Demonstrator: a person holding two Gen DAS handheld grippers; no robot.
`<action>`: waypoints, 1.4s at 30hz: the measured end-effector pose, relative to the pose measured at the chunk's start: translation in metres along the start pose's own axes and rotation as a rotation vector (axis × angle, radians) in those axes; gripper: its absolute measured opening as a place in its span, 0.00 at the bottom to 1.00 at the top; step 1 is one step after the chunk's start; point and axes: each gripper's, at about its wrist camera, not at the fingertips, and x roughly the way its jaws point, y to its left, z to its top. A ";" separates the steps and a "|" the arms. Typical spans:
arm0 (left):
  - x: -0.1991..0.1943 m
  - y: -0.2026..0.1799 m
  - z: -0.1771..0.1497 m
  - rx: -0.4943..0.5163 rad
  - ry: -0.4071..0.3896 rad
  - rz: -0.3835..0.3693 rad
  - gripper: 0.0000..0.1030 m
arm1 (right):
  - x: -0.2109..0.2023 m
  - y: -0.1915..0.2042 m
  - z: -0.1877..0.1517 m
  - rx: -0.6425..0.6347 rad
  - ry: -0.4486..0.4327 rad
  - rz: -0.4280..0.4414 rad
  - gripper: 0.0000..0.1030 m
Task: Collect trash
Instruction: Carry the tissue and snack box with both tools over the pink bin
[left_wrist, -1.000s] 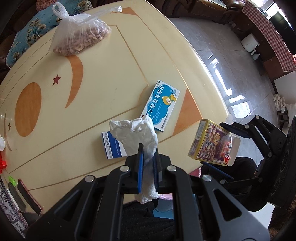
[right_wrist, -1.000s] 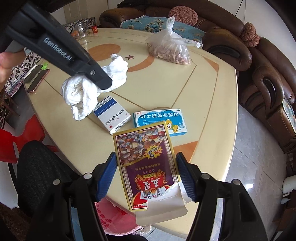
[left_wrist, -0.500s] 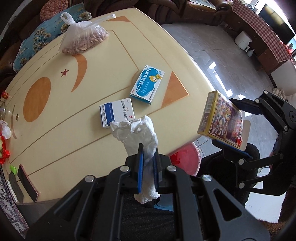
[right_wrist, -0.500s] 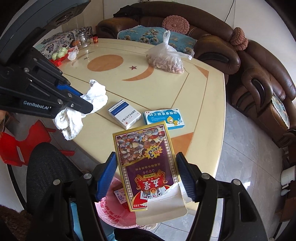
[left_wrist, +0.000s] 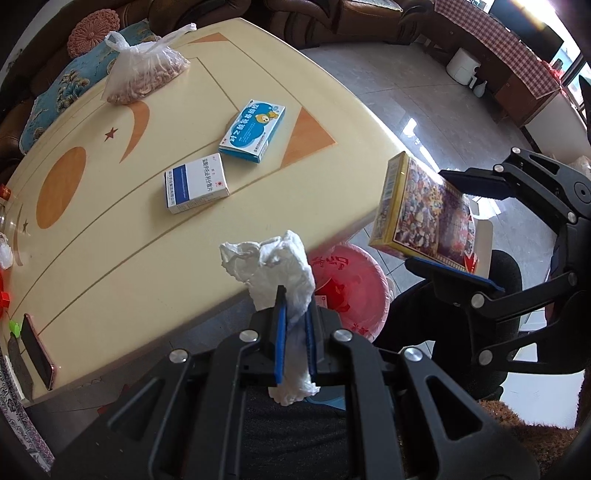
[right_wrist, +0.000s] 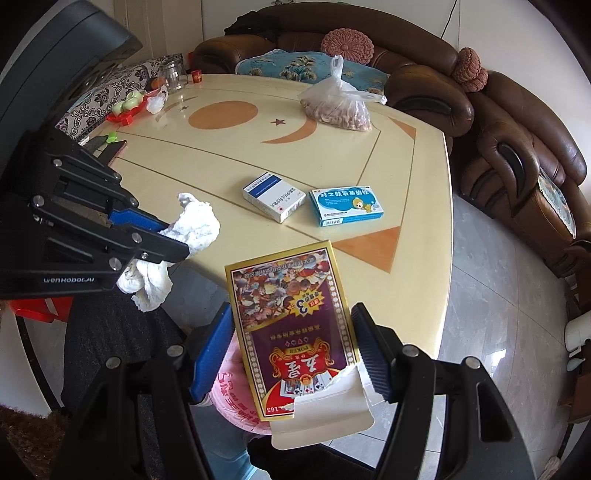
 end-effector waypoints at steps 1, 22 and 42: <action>0.004 -0.003 -0.005 0.002 0.002 -0.003 0.10 | 0.001 0.000 -0.004 0.006 0.002 0.002 0.61; 0.093 -0.047 -0.063 0.053 0.079 -0.045 0.10 | 0.048 0.014 -0.073 0.086 0.061 0.032 0.62; 0.208 -0.047 -0.082 -0.001 0.275 -0.157 0.10 | 0.140 0.001 -0.128 0.227 0.172 0.067 0.62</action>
